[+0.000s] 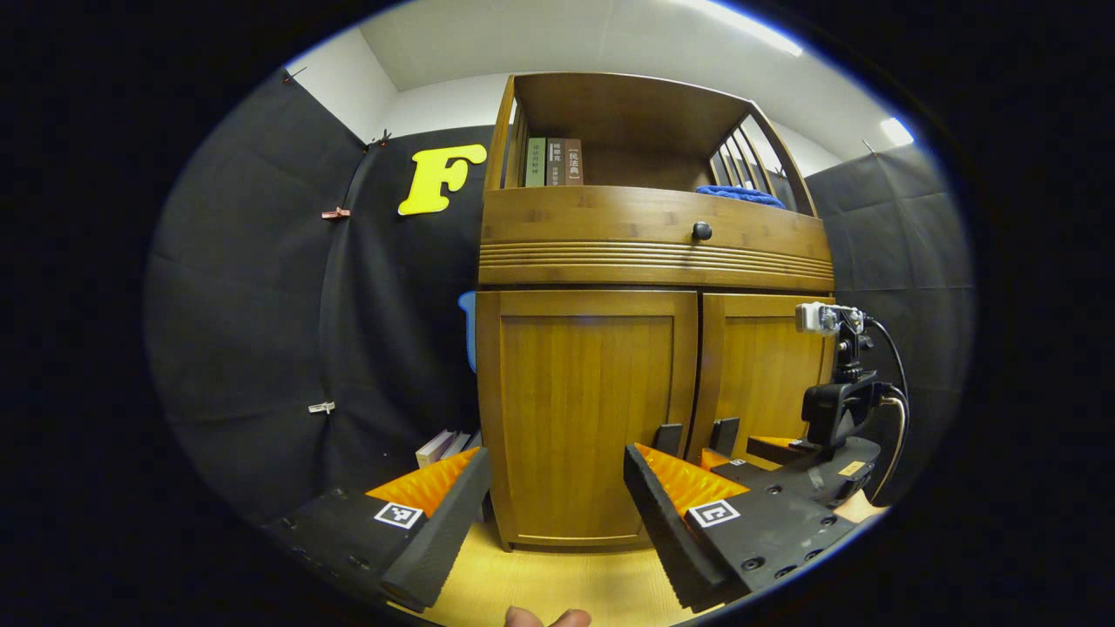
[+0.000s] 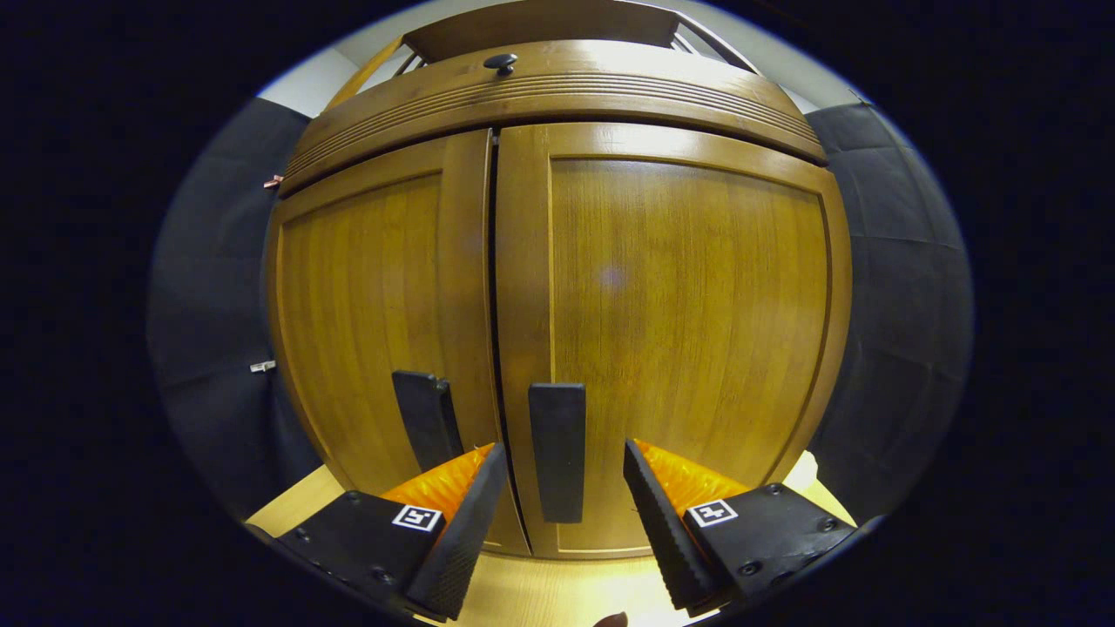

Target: Open the right door of the double-door shoe cabinet with the right hand, and open the left door with the left hand.

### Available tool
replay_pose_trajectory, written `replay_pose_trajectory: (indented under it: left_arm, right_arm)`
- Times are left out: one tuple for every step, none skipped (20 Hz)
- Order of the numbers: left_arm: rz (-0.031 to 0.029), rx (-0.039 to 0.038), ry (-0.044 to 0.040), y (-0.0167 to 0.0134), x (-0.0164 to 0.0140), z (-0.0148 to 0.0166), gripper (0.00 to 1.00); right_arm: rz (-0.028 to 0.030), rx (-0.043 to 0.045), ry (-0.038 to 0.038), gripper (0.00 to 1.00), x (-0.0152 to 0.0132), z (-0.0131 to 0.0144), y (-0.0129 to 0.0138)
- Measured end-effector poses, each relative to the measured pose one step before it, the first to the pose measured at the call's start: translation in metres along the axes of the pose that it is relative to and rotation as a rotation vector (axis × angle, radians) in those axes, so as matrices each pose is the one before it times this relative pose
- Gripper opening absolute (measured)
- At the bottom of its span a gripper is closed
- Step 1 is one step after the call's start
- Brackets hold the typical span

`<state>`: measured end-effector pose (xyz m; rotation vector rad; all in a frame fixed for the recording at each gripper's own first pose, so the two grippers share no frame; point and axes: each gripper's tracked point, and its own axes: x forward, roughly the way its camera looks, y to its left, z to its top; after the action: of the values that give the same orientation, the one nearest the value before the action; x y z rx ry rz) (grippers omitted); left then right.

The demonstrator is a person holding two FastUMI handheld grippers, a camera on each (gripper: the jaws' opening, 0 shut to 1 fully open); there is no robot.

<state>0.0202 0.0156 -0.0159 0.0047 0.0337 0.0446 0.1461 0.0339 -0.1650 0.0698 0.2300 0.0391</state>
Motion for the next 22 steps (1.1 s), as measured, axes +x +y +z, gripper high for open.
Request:
replay_pose_trajectory:
  left_arm:
    - [0.00285, -0.0029, 0.00316, 0.00026, 0.00054, -0.00102, 0.95]
    - [0.00254, -0.00372, 0.00345, 0.0007, 0.00066, -0.00016, 0.95]
    - [0.00279, -0.00301, 0.00334, 0.00138, 0.00017, -0.00161, 0.95]
    - [0.00266, -0.00232, 0.00312, 0.00052, -0.00013, -0.00058, 0.95]
    - [0.00342, -0.00119, 0.00241, 0.00143, -0.00028, -0.00107, 0.95]
    - [0.00288, -0.00002, 0.002, 0.00119, -0.00139, 0.00012, 0.95]
    - [0.00296, 0.00079, 0.00138, 0.00185, -0.00097, -0.00113, 0.95]
    - [0.00316, 0.00129, 0.00163, 0.00285, 0.00015, -0.00106, 0.95]
    - [0.00173, 0.00031, -0.00068, 0.00158, -0.00102, 0.00065, 0.95]
    - [0.00189, 0.00043, -0.00174, 0.00053, -0.00131, -0.00003, 0.95]
    - [0.00396, 0.00079, -0.00225, 0.00102, -0.00163, 0.00137, 0.95]
    - [0.00414, 0.00081, -0.00227, 0.00133, -0.00137, -0.00049, 0.95]
    - [0.0043, 0.0001, -0.00134, 0.00134, -0.00089, 0.00056, 0.95]
    - [0.00408, -0.00071, -0.00059, 0.00121, -0.00161, -0.00115, 0.95]
    - [0.00186, -0.00148, 0.00213, 0.00083, -0.00098, -0.00036, 0.95]
    - [0.00212, -0.00038, 0.00287, 0.00044, -0.00139, -0.00175, 0.95]
    - [0.00244, 0.00063, 0.00176, 0.00059, -0.00143, -0.00039, 0.95]
    - [0.00235, 0.00063, -0.00025, 0.00067, -0.00165, -0.00036, 0.95]
    - [0.00198, 0.00112, -0.00057, 0.00091, -0.00199, -0.0006, 0.95]
    - [0.00201, 0.00133, -0.00011, 0.00051, -0.00181, -0.00115, 0.95]
    - [0.00186, 0.00112, -0.00116, 0.00047, -0.00099, 0.00109, 0.95]
    - [0.00138, 0.00172, -0.0016, 0.00034, -0.00289, 0.00005, 0.95]
  right_arm:
    - [-0.0159, -0.00027, 0.01591, 0.75, 0.00461, -0.00386, -0.00162]
    - [-0.00931, 0.00377, 0.01242, 0.63, 0.00496, -0.00196, -0.00074]
    - [-0.00195, 0.0089, 0.00745, 0.51, 0.0049, -0.00125, 0.00037]
    - [-0.00396, 0.00851, 0.00624, 0.53, 0.00187, -0.00064, 0.0004]
    - [0.00739, 0.00672, 0.00634, 0.5, 0.00218, -0.00135, 0.00178]
    - [0.00076, -0.00173, 0.01377, 0.49, 0.00277, -0.00353, 0.00132]
    - [-0.00339, -0.00557, -0.01678, 0.36, -0.00482, 0.00376, 0.00176]
    - [-0.00245, -0.01148, 0.00603, 0.36, 0.00051, -0.00107, -0.00277]
    - [-0.00369, -0.00928, -0.00438, 0.35, -0.00402, 0.00071, -0.00118]
    - [0.00229, -0.00514, 0.00508, 0.29, 0.00472, -0.00118, 0.00071]
    - [0.00343, -0.00011, 0.00375, 0.28, -0.00347, 0.00043, -0.00002]
    - [0.00654, 0.0041, 0.00834, 0.29, -0.00043, -0.00125, 0.00031]
    - [0.00839, 0.00422, 0.00535, 0.29, -0.00188, -0.00028, -0.00017]
    - [0.00971, 0.00332, 0.00242, 0.29, -0.00247, -0.00069, 0.00021]
    - [0.01101, 0.00102, -0.00003, 0.29, -0.00368, -0.00003, -0.00026]
    - [0.01157, -0.00194, -0.00048, 0.29, -0.00738, 0.00035, -0.00081]
    - [0.0109, 0.00123, 0.001, 0.28, -0.00954, -0.00094, -0.00044]
    - [0.00985, 0.00164, 0.00149, 0.29, -0.00971, -0.00209, -0.00112]
    - [0.00703, 0.0022, 0.00187, 0.28, -0.00679, -0.00142, -0.00048]
    - [0.00492, 0.00094, 0.00118, 0.28, -0.0061, -0.00042, -0.00028]
    - [0.00363, -0.00057, 0.00188, 0.28, -0.0019, 0.00037, -0.00112]
    - [0.0034, -0.0005, -0.00054, 0.28, -0.00481, -0.00033, -0.00127]
